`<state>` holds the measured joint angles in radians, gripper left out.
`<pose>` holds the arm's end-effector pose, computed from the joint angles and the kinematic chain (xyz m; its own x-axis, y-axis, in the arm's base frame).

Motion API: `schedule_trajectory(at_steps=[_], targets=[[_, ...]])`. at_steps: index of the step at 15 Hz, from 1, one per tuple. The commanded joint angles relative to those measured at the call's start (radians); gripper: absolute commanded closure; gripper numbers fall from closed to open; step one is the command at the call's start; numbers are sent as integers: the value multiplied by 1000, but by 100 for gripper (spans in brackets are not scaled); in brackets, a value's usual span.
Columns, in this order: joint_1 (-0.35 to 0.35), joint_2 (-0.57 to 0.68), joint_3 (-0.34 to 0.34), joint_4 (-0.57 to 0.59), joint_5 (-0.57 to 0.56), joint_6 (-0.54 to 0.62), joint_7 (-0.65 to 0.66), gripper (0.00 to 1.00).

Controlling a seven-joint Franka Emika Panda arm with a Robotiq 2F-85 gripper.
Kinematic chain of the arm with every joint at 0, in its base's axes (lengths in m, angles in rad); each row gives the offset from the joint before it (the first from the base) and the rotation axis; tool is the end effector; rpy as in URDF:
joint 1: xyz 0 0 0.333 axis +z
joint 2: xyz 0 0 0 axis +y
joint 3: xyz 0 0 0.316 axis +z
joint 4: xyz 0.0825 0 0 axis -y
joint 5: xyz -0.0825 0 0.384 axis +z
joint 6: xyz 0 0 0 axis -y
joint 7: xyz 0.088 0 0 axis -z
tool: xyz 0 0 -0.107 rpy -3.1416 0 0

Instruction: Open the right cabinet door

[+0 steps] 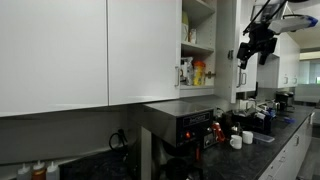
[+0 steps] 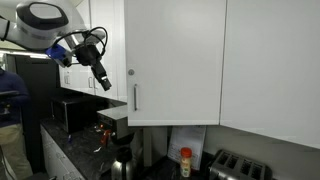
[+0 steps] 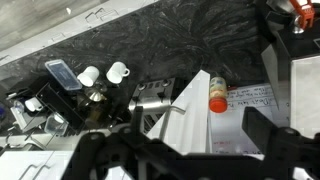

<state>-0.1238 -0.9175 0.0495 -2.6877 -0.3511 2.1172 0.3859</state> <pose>0.3096 -0.0372 0.5277 0.8714 -0.2541 0.4197 -0.3740 -0.8977 0.2329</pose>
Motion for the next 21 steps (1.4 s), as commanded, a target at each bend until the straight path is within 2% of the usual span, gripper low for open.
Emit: schedule_trajectory(at_steps=[1,5,7,8,11,16,19,20,21], targets=[[-73,72,104,14,-63,81,52,0],[-43,131,155,43,-29,69,66,0],[-5,167,152,67,12,55,33,0],[38,182,122,75,62,65,-17,0],[113,211,82,110,172,63,-118,0],[227,244,-16,178,364,-5,-322,0],[259,260,-65,244,440,-136,-435,0],[224,217,-18,177,410,-51,-372,0],[230,220,-31,197,423,-87,-397,0]])
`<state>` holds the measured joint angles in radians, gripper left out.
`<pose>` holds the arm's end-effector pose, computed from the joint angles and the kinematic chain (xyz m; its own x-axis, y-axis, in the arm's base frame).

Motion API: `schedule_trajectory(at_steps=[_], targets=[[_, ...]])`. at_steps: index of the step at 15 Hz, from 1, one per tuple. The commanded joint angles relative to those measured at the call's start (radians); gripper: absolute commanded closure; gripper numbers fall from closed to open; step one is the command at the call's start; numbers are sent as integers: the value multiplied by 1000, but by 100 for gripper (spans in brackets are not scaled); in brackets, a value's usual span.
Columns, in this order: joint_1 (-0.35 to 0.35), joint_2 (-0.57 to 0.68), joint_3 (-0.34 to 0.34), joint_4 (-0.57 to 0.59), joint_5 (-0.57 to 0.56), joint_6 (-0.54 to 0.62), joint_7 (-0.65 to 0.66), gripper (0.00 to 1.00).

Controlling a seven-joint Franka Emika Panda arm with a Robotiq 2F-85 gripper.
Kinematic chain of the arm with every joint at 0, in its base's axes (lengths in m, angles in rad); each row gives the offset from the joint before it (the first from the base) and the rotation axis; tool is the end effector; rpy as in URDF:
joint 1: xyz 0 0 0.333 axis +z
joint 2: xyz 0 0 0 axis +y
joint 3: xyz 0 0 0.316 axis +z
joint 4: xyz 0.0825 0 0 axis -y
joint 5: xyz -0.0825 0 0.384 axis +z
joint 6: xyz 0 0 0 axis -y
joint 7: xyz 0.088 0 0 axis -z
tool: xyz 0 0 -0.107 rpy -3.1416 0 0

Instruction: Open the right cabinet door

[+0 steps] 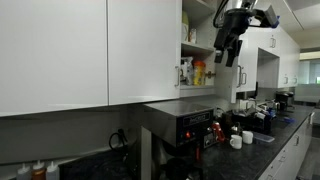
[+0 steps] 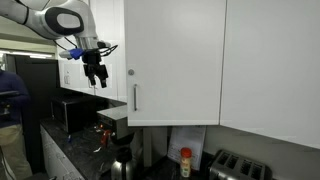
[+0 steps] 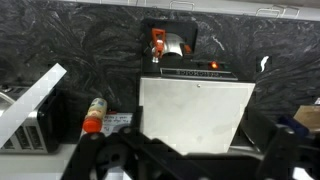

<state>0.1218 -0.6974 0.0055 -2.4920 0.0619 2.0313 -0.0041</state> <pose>0.3603 0.0499 0.5401 0.9671 0.0998 0.2340 0.1158 -0.9917 -0.0558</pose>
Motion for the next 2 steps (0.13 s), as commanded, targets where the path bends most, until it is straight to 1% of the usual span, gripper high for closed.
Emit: schedule_trajectory(at_steps=[1,2], targets=[[-13,3,6,13,14,-15,-19,0],[-12,4,4,19,15,-23,-24,0]])
